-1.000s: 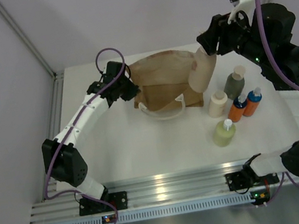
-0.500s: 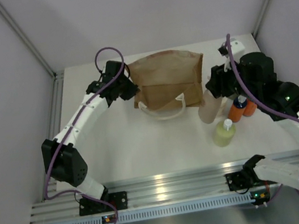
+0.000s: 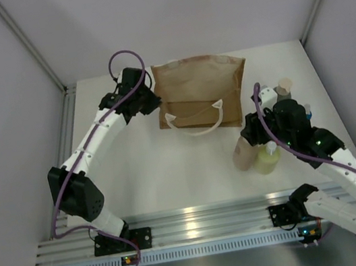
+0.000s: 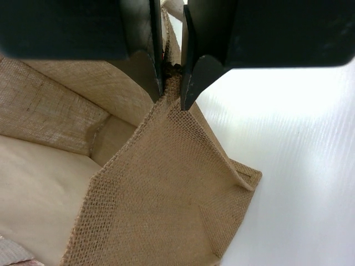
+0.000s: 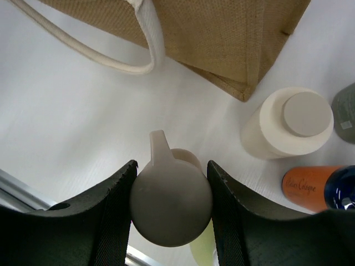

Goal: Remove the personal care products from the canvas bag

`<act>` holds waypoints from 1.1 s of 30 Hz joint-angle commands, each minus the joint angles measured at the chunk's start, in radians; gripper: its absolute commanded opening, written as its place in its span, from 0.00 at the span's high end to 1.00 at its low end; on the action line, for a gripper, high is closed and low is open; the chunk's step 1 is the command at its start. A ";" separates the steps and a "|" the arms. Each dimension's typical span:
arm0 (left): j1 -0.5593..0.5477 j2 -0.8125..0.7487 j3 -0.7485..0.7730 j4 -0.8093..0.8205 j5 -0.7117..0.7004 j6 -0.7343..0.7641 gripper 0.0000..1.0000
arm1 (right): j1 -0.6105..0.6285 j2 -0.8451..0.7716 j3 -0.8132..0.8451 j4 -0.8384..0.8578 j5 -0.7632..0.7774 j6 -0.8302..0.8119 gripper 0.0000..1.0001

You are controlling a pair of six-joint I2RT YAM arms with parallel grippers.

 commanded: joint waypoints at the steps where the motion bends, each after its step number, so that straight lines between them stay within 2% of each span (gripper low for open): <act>1: 0.005 -0.010 0.042 -0.005 -0.021 0.028 0.91 | 0.007 -0.058 -0.026 0.290 -0.040 0.000 1.00; 5: 0.007 -0.012 0.037 -0.005 -0.020 0.035 0.91 | 0.020 -0.064 -0.087 0.325 -0.037 -0.002 1.00; 9: 0.010 -0.015 0.039 -0.005 -0.020 0.042 0.85 | 0.048 -0.052 -0.120 0.347 -0.013 -0.019 1.00; 13: 0.015 -0.022 0.062 -0.003 -0.021 0.060 0.69 | 0.117 -0.037 -0.137 0.359 0.088 -0.036 1.00; 21: 0.032 -0.067 0.158 -0.010 -0.052 0.155 0.25 | 0.273 -0.021 -0.147 0.373 0.351 -0.060 1.00; 26: 0.033 -0.108 0.218 -0.048 -0.134 0.213 0.13 | 0.287 -0.031 -0.178 0.390 0.353 -0.034 1.00; 27: 0.035 -0.111 0.242 -0.059 -0.151 0.224 0.01 | 0.290 -0.034 -0.195 0.393 0.354 -0.026 0.98; 31: 0.048 -0.143 0.298 -0.091 -0.257 0.308 0.01 | 0.301 -0.047 -0.229 0.394 0.371 0.012 0.87; 33: 0.050 -0.162 0.307 -0.097 -0.311 0.336 0.02 | 0.304 -0.054 -0.239 0.394 0.365 0.026 0.74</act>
